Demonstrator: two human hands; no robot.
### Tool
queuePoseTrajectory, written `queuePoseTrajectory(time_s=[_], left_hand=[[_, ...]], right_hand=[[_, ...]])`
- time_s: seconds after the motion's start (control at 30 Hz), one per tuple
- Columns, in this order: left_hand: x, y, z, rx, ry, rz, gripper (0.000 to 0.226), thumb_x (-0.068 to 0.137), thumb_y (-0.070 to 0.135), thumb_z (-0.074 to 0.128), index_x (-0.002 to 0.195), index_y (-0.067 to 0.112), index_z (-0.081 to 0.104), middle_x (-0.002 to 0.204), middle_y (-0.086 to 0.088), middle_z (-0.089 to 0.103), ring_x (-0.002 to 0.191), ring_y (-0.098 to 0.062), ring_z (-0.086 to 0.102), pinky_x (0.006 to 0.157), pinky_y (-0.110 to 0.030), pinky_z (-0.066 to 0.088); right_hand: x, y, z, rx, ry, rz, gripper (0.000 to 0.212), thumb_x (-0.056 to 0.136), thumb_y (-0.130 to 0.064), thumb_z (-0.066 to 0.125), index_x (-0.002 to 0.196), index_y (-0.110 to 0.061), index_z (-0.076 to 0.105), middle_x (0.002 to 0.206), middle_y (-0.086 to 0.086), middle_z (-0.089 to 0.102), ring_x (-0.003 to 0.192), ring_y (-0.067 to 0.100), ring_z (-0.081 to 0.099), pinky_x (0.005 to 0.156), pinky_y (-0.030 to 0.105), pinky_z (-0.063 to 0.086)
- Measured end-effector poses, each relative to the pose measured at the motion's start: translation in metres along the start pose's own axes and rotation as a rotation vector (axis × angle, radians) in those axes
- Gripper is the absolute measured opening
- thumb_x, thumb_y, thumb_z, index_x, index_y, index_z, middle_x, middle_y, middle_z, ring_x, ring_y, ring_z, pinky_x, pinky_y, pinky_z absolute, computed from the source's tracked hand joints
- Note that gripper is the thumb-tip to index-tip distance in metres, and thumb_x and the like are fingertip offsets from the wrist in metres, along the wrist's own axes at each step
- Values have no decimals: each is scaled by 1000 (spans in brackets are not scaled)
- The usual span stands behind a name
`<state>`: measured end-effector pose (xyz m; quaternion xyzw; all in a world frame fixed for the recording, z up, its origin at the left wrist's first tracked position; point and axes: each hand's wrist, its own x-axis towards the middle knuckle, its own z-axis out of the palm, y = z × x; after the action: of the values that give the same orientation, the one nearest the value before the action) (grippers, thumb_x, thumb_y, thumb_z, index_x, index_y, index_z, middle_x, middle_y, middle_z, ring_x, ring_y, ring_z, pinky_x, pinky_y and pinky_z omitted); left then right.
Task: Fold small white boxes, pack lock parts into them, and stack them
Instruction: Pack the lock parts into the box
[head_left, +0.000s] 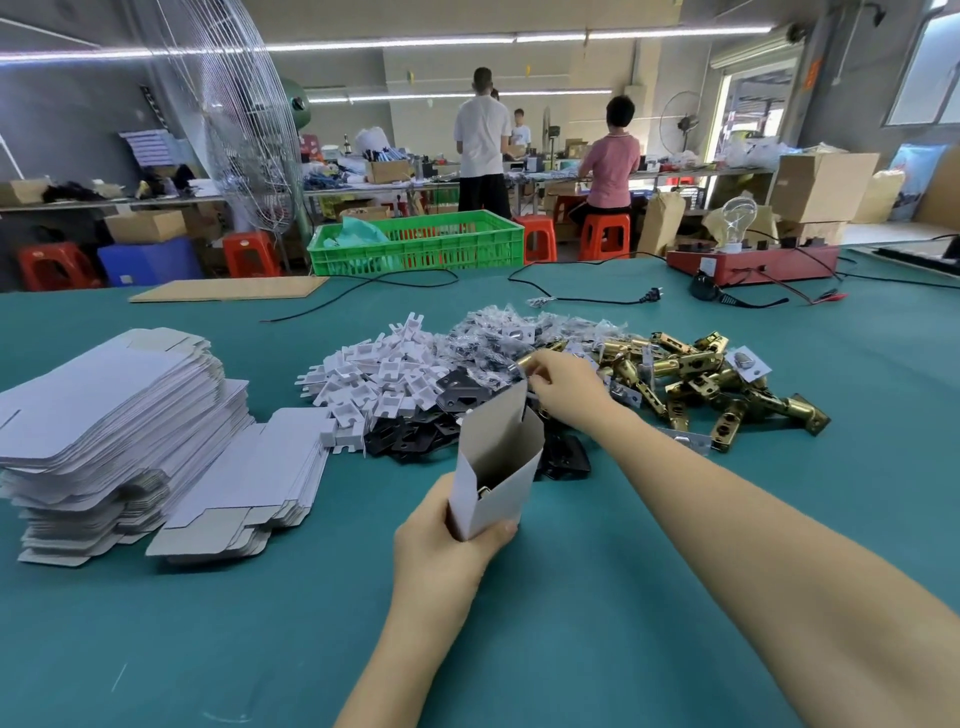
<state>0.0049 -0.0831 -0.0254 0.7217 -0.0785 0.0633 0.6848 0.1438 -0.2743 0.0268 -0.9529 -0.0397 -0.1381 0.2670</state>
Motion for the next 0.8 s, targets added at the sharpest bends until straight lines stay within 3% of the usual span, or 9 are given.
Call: queuePoseTrajectory(time_s=[0.1,0.17,0.33,0.43,0.53,0.63,0.7,0.8], left_hand=[[0,1,1,-9,-22,-5,48,73,4,81,89,47,69,84,15,73,69,-1,61,60,-12,48],[-1,2,1,-22,-22,-14,38,67,15,81,88,45,69,80,10,72,65,-4,57,57,-15,45],[1,2,1,-10,-97,-5,32,62,20,76,91,30,67,91,-5,70,77,-12,56,70,-31,47],[0,3,3,1,-203,18,32,63,15,74,93,24,67,94,-10,67,81,-15,55,74,-37,47],[0,1,3,16,-239,24,36,63,12,74,95,27,68,93,-6,69,84,-17,59,77,-42,53],[1,2,3,27,-258,26,42,61,13,74,96,36,69,94,-3,70,87,-22,63,78,-39,54],[-1,4,4,43,-281,34,45,62,13,75,97,40,70,95,1,72,92,-25,65,84,-45,54],[-3,6,3,91,-328,58,49,64,13,75,101,44,69,98,7,73,97,-22,67,90,-44,52]], right_hand=[[21,-13,14,-94,-152,-111,35,92,1,38,118,-7,59,131,14,53,119,30,48,96,43,42],[30,-20,26,-162,-244,-149,32,92,2,41,117,-8,59,132,12,50,121,31,46,99,46,40],[38,-24,48,-170,-159,-18,18,94,-6,41,110,-13,44,114,16,61,95,31,57,76,37,44],[38,-25,49,-170,-52,-49,29,96,-6,45,124,-14,50,116,11,63,102,32,57,82,39,48],[34,-24,46,-179,50,-58,25,95,-6,47,115,-11,60,114,12,65,108,32,56,81,37,46],[24,-22,38,-147,34,-39,30,94,-4,45,118,-9,62,117,14,65,114,32,52,88,39,47],[13,-18,29,-111,29,-25,31,94,-3,44,119,-10,62,117,12,65,113,30,53,85,37,48],[-12,-12,6,203,165,97,26,93,0,44,104,-16,62,105,5,63,80,19,56,62,27,43]])
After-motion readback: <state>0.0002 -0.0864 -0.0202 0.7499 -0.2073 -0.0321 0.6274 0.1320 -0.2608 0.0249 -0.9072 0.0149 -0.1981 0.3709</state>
